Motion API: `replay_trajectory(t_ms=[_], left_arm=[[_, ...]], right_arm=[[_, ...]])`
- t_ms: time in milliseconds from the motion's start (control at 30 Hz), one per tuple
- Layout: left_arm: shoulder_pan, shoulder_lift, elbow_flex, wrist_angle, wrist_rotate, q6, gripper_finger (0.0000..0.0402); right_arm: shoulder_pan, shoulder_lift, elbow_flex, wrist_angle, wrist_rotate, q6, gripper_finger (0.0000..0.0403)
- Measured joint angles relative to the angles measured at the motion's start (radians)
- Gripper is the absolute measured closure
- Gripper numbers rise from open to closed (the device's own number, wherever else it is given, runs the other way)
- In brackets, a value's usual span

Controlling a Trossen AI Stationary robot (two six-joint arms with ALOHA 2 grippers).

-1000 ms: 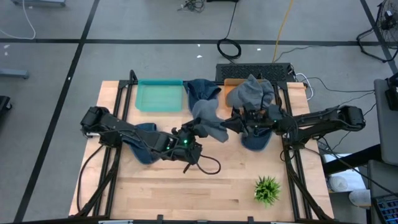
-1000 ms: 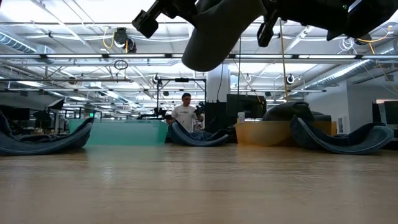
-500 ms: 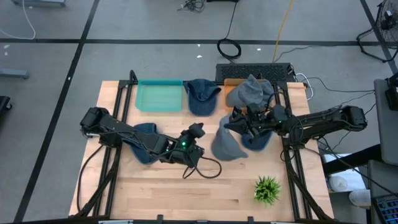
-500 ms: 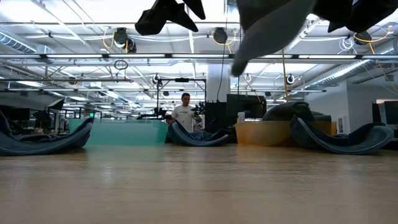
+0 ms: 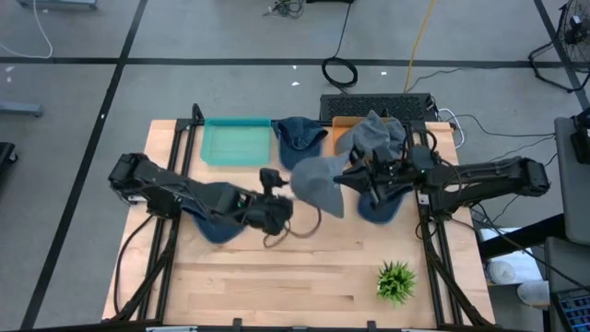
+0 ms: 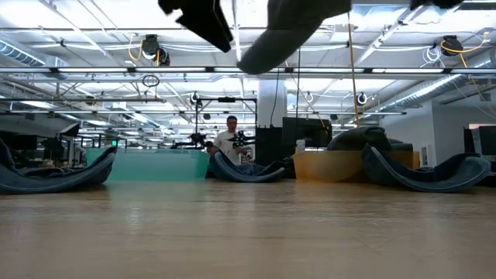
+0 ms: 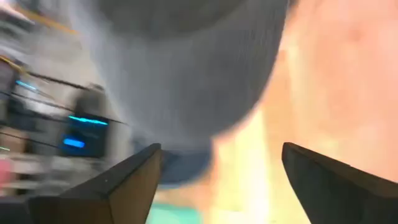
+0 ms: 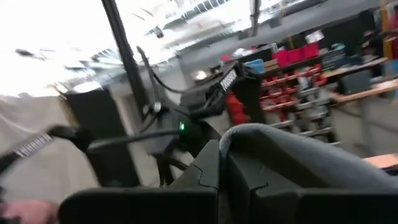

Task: Pick & Place hat
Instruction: Put the gray cap into the orange bin

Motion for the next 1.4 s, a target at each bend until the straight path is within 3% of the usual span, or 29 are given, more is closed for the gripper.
replay_trajectory(t_ms=[200,433,567,800,967,1167,1400], left_arm=[[0.088,-0.086,0.0,-0.055,0.239,-0.122,0.0044],[0.147,-0.168,-0.005,-0.029,0.33,-0.078,0.0057],[0.178,-0.26,-0.098,0.097,0.376,-0.032,0.0065],[0.251,-0.491,-0.383,0.336,0.379,-0.008,0.0071],[0.267,-0.636,-0.519,0.399,0.38,0.005,0.0064],[0.253,-0.739,-0.583,0.415,0.388,0.027,0.0065],[0.25,-0.764,-0.585,0.419,0.387,0.014,0.0076]], right_arm=[[0.0,-0.008,0.155,-0.307,0.11,-0.222,0.0403],[0.0,-0.009,0.279,-0.563,0.258,-0.394,0.0403],[0.001,-0.011,0.319,-0.65,0.313,-0.462,0.0403],[0.001,-0.01,0.394,-0.819,0.474,-0.631,0.0403],[0.0,-0.005,0.456,-0.952,0.611,-0.735,0.0403],[-0.023,-0.007,0.483,-0.996,0.77,-0.912,0.0403],[-0.068,0.028,0.483,-1.0,0.912,-1.113,0.0403]])
